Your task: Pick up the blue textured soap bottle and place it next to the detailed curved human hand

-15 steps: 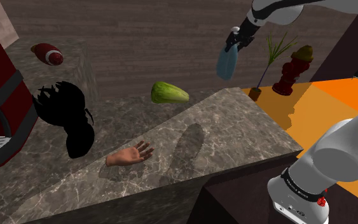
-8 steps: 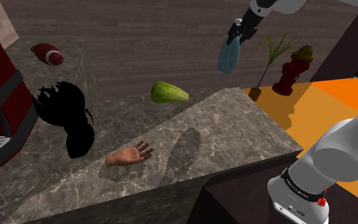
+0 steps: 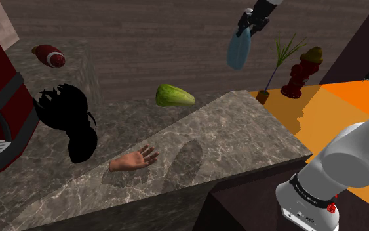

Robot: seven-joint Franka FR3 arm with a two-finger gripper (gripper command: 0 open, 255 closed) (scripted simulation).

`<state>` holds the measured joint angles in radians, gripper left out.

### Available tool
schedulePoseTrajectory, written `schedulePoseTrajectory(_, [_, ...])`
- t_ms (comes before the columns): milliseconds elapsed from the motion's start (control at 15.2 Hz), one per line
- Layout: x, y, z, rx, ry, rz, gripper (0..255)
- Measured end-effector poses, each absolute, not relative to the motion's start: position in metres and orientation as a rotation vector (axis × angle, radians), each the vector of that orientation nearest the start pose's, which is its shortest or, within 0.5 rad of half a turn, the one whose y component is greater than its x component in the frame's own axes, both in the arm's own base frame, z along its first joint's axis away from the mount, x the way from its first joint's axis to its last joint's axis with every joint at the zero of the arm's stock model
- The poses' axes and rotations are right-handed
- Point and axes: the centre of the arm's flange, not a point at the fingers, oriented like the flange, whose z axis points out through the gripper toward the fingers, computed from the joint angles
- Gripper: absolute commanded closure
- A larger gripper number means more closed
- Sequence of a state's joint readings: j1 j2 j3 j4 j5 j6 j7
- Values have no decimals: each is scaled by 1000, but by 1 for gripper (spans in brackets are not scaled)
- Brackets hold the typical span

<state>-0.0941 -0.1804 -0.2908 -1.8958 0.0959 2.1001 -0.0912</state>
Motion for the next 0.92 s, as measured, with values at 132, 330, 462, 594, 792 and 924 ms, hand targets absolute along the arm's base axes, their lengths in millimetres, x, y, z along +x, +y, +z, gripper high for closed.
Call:
schedulePoseTrajectory(132, [498,-209,626,-2989,500,-613,255])
schedulePoseTrajectory(330, [498,-209,641,-2989,500,-613,255])
schedulePoseTrajectory(462, [498,-209,652,-2989,500,-613,255])
schedulePoseTrajectory(594, [498,-210,663,-2989,500,-613,255])
schedulePoseTrajectory(792, [499,-209,677,-2989,500,-613,255])
schedulePoseTrajectory(924, [500,-194,679,-2989,500,-613,255])
